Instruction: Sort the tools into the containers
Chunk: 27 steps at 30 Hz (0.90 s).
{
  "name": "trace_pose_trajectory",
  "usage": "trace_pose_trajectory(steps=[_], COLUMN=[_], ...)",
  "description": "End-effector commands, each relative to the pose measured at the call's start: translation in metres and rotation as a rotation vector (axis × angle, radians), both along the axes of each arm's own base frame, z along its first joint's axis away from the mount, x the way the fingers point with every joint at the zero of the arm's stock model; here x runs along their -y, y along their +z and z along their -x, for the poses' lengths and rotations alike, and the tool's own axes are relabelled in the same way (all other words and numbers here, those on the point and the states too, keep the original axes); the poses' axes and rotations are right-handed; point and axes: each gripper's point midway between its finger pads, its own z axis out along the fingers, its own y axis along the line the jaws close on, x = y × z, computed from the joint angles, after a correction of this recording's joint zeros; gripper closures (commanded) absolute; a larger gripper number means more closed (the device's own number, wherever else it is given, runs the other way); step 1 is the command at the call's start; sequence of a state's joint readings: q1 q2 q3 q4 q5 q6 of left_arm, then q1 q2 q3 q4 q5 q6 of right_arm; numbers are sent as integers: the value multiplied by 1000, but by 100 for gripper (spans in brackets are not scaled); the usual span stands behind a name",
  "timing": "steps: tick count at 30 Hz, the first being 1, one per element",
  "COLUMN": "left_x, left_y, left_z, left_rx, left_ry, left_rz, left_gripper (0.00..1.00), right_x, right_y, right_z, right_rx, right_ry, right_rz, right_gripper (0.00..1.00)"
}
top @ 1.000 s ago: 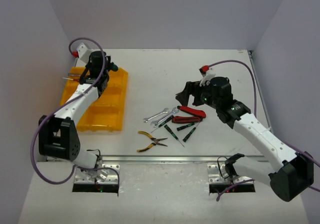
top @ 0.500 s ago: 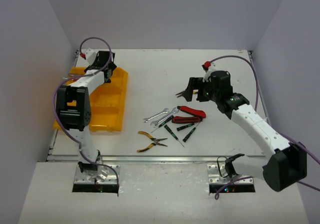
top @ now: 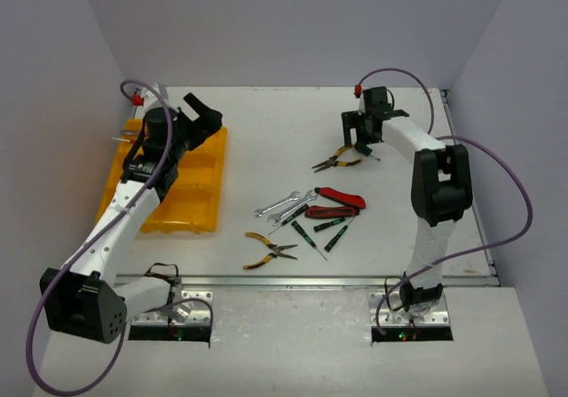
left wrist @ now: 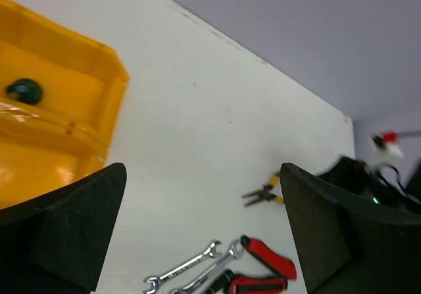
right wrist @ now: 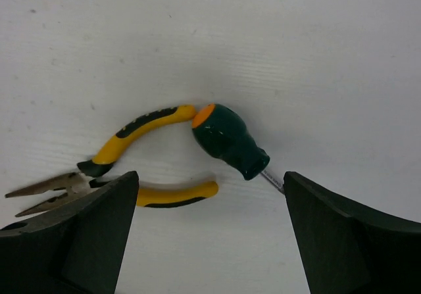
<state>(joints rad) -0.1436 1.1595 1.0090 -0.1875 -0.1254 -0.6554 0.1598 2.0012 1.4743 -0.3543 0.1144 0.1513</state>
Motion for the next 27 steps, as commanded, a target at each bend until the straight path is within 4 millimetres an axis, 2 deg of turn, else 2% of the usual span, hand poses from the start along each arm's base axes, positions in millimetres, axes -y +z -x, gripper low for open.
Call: trace_pose_trajectory(steps=[1, 3, 7, 10, 14, 18, 20, 21, 24, 27], left_x=[40, 40, 33, 33, 43, 50, 53, 54, 56, 65], left_y=[-4, 4, 7, 6, -3, -7, -7, -6, -5, -5], left_z=[37, 58, 74, 74, 66, 63, 63, 63, 63, 61], left_rx=[17, 29, 53, 56, 15, 4, 12, 15, 24, 44], left_ry=[-258, -287, -274, -280, -328, -356, -366, -368, -373, -405], left_rz=[-42, -57, -88, -100, -84, -55, -44, -40, -25, -1], left_gripper=[0, 0, 0, 0, 0, 0, 0, 0, 0, 0], right_x=[38, 43, 42, 33, 30, 43, 54, 55, 50, 38], right_y=[2, -7, -20, -34, -51, -73, -79, -80, -78, -58], right_z=[-33, -37, -37, -29, -22, -16, -15, -14, -12, -11], right_rx=[26, 13, -5, -22, -48, -109, -131, -135, -140, -99], right_ry=[52, 112, 187, 223, 218, 149, 83, 73, 58, 42], right_rz=[4, -20, -43, -78, -101, -62, -29, -28, -63, -135], right_gripper=[13, 27, 35, 41, 43, 49, 59, 61, 81, 94])
